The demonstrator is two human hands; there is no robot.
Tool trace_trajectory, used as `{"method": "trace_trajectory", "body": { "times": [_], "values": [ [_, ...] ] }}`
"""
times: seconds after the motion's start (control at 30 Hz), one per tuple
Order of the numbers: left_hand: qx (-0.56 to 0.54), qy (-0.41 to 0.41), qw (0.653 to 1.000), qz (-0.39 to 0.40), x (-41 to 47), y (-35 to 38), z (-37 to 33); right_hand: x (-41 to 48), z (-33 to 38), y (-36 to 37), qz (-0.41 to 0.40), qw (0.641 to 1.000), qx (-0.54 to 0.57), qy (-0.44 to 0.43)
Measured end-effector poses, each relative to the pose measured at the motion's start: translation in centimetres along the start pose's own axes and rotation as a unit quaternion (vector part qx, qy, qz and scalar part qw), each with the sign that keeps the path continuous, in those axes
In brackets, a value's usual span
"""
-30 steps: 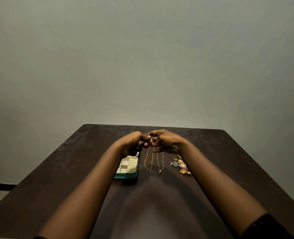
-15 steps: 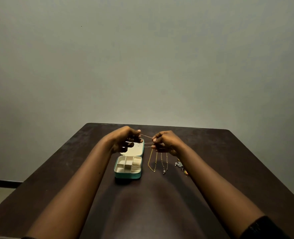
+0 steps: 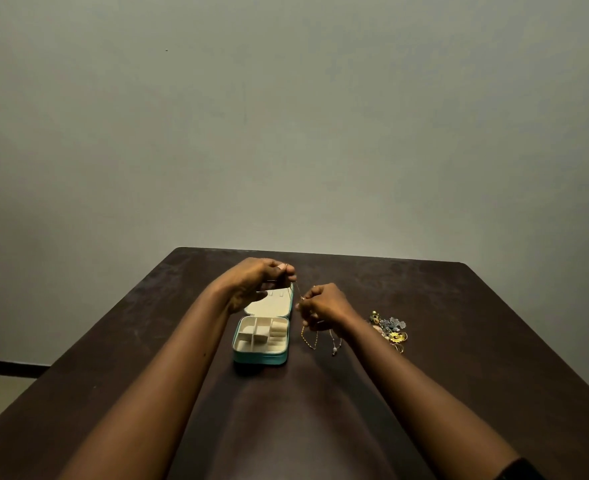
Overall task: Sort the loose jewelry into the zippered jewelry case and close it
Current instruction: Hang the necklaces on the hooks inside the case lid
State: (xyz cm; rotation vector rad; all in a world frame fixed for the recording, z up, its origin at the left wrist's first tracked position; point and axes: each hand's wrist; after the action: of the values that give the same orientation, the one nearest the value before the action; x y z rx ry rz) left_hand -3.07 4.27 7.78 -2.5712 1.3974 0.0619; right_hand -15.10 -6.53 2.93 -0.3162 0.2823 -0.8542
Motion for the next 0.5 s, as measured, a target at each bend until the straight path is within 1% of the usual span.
{"method": "trace_trajectory", "body": {
  "times": [0.07,0.13,0.23,0.3,0.33,0.4,0.47,0.5],
  "values": [
    [-0.024,0.017,1.000,-0.009,0.3,0.3,0.2,-0.1,0.0,0.2,0.043,0.998,0.043,0.020],
    [-0.022,0.033,0.999,-0.028,0.6,0.5,0.2,-0.1,0.1,0.2,0.068,0.994,0.072,0.038],
    [0.006,0.054,0.997,-0.053,1.0,0.7,-0.1,0.2,0.3,0.0,0.061,0.996,0.054,0.033],
    [0.050,0.060,0.996,-0.050,1.3,0.7,-0.3,0.5,0.6,0.0,0.039,0.999,0.027,0.001],
    [0.067,0.063,0.995,-0.045,1.4,0.7,-0.5,0.7,0.9,0.0,0.026,0.999,0.032,-0.020],
    [0.093,0.063,0.993,-0.039,1.6,0.7,-0.7,0.9,1.7,0.2,0.013,0.993,0.105,-0.059],
    [0.121,0.061,0.990,-0.042,1.8,0.6,-1.0,1.0,2.6,0.5,0.026,0.976,0.199,-0.080],
    [0.132,0.061,0.988,-0.044,1.9,0.6,-1.1,1.1,3.0,0.6,0.034,0.972,0.219,-0.084]
  ]
}}
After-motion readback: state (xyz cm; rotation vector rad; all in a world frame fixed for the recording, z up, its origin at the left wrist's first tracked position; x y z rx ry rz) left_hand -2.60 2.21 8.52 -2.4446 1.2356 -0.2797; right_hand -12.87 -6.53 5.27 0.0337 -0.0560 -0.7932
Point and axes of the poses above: each hand's wrist, its own x-axis towards the middle knuckle, its own y-axis out of the palm, z = x × y, and after that the axes turned 6 degrees about -z, right-handed
